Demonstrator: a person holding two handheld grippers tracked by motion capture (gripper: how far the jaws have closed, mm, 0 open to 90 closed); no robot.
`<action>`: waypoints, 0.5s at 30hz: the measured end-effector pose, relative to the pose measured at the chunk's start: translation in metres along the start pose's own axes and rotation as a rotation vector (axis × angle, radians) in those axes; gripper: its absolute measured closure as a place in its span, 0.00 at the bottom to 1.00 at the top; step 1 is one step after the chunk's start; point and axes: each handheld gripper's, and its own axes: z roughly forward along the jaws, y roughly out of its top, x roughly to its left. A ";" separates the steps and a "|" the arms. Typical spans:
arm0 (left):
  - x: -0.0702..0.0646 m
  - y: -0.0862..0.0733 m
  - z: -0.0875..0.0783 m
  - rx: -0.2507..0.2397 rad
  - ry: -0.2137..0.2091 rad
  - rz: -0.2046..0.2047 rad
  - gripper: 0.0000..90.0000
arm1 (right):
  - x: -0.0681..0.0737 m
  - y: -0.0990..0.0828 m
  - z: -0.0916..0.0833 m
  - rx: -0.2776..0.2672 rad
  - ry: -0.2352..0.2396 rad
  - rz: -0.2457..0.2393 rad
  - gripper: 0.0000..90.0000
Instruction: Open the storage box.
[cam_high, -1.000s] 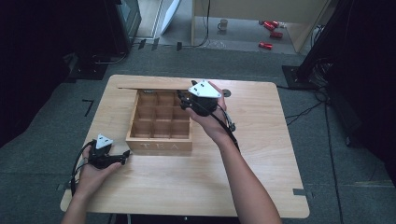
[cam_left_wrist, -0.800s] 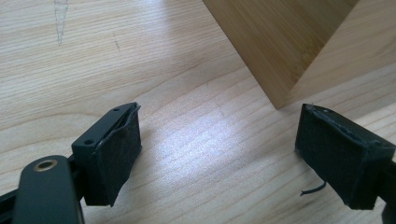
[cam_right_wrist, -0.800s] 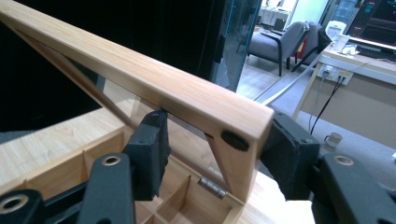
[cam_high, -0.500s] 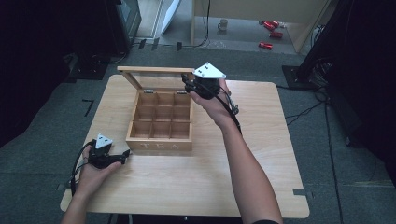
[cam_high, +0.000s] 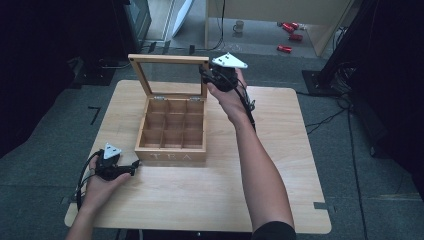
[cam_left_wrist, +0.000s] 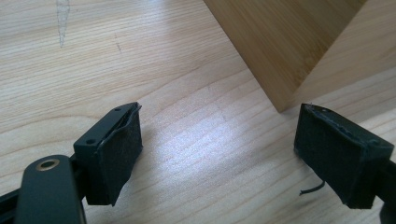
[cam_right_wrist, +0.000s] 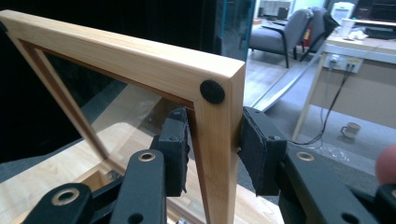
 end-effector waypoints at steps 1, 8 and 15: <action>0.000 0.000 0.000 -0.002 -0.001 -0.004 0.17 | -0.001 0.003 0.004 0.005 -0.028 0.006 0.73; 0.000 0.000 0.000 -0.004 -0.003 -0.006 0.17 | -0.006 0.011 0.018 0.028 -0.060 0.028 0.74; 0.000 0.001 0.001 -0.006 -0.005 -0.008 0.17 | -0.016 0.016 0.032 0.037 -0.055 0.064 0.74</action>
